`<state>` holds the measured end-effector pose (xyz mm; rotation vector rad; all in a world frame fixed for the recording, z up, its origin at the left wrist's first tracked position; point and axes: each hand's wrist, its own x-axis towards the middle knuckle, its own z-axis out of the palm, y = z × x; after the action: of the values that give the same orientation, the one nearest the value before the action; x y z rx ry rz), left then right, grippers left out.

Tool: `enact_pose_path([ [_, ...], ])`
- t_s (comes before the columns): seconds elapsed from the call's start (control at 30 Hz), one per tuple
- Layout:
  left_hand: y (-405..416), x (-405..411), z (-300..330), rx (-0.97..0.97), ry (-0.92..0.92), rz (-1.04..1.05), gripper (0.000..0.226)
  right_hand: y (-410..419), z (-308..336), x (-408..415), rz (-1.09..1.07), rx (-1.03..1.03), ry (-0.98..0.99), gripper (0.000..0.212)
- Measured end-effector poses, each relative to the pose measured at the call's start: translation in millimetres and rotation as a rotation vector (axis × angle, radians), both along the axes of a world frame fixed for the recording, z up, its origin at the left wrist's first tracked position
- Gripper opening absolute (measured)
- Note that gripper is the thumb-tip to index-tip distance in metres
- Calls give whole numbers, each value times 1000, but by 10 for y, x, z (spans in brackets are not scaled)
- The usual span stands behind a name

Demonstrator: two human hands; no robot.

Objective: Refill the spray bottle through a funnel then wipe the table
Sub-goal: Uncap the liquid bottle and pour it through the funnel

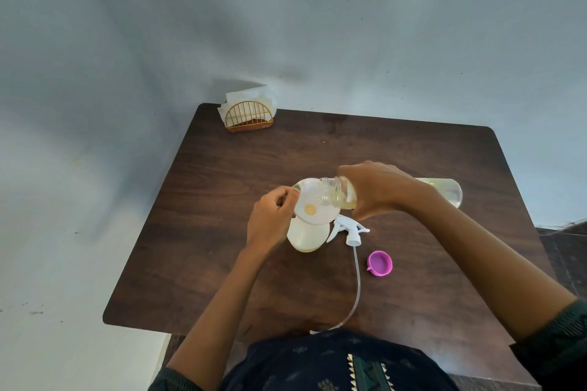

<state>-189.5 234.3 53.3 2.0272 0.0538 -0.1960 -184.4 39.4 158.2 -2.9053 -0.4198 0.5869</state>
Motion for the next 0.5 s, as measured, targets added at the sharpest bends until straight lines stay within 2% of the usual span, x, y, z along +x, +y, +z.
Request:
enact_pose_path([
  [0.27,4,2,-14,8,1,-1,26,9,12,-4,2,-20,0,52],
  [0.5,-5,2,-7,-3,13,4,34,16,24,-22,8,-30,-12,47],
])
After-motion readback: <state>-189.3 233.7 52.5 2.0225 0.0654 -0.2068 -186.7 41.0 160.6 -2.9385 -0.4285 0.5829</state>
